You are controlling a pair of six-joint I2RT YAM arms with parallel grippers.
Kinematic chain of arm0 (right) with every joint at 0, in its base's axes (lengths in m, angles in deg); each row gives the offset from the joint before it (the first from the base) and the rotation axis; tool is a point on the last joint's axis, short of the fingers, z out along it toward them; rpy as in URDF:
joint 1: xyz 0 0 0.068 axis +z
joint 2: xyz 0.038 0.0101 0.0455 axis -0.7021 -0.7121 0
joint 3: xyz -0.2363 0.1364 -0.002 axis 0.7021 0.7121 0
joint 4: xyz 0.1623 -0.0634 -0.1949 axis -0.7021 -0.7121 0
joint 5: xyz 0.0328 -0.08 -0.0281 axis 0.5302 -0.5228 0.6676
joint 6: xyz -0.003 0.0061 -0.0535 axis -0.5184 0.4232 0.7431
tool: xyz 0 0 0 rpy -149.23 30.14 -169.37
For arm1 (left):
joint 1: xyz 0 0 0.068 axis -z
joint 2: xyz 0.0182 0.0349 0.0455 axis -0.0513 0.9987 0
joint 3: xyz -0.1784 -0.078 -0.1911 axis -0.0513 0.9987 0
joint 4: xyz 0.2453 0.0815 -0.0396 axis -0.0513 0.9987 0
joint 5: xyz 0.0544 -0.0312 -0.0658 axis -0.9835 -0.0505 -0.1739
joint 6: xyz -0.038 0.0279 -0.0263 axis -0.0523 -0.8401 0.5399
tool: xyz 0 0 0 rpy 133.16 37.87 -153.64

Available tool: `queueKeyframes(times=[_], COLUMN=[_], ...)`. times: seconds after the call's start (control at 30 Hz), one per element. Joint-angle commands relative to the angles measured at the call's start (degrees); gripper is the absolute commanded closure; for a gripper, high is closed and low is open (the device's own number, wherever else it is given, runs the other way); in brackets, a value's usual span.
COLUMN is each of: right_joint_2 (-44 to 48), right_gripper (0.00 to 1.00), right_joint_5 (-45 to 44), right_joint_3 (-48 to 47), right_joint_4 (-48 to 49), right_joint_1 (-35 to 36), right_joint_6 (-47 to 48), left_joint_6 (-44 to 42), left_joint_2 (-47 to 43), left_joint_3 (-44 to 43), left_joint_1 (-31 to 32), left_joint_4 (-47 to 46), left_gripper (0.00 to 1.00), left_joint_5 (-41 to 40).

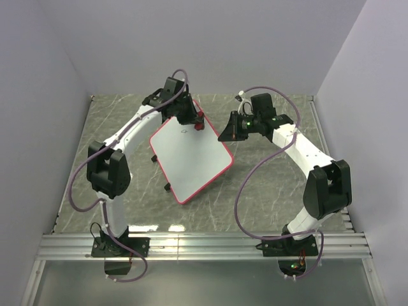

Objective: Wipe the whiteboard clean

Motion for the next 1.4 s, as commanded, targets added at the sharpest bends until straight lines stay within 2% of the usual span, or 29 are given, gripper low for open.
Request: queueKeyframes(times=[0.0,0.13,0.43,0.6,0.7,0.87,1.03,1.13,1.17,1.23,1.27,1.37], right_joint_2=[0.40,1.10,2.24,2.68,2.95,3.21,2.95,2.86,3.03,3.47,3.73,4.70], right_gripper=[1.00,1.00,1.00,1.00,1.00,1.00,0.98,0.86,0.76,0.61,0.49,0.28], right_joint_5=[0.55,0.46,0.29,0.11,0.03,0.02,-0.50,-0.68,-0.76,-1.29,-1.73,-5.67], right_joint_3=[-0.72,0.15,1.65,1.74,1.74,1.03,-0.63,-1.42,-1.60,-1.95,-2.04,-3.01], right_joint_4=[2.67,3.02,3.20,2.76,2.58,2.05,0.91,0.03,-0.06,-0.41,-0.41,-2.25], right_joint_1=[1.04,1.04,1.04,1.04,1.04,1.04,1.04,1.12,1.04,0.95,1.04,1.04], right_joint_6=[1.30,1.22,1.30,1.39,1.30,1.39,2.00,2.27,2.36,2.18,2.18,2.27], left_joint_6=[1.17,1.09,-0.05,-0.76,-1.72,-1.99,-2.17,-2.43,-2.52,-2.34,-2.17,-2.60], left_joint_2=[-1.59,-3.44,-5.55,-5.20,-4.67,-8.97,-12.32,-14.95,-15.83,-18.46,-19.26,-21.90], left_joint_3=[3.81,8.30,21.49,25.36,24.76,23.44,18.17,13.95,13.16,12.36,13.14,18.74], left_joint_1=[1.44,-0.14,-8.75,-12.27,-13.06,-12.97,-13.15,-13.41,-13.67,-14.64,-15.16,-17.80], left_joint_4=[-0.60,-0.17,-3.25,-4.56,-3.43,-2.63,2.02,5.70,6.15,7.64,8.09,8.27], left_gripper=[1.00,1.00,1.00,1.00,1.00,1.00,1.00,1.00,1.00,0.99,0.99,0.97], left_joint_5=[3.03,0.13,-2.95,-1.55,-0.41,-1.98,-4.53,-8.22,-9.27,-12.18,-12.10,-14.56])
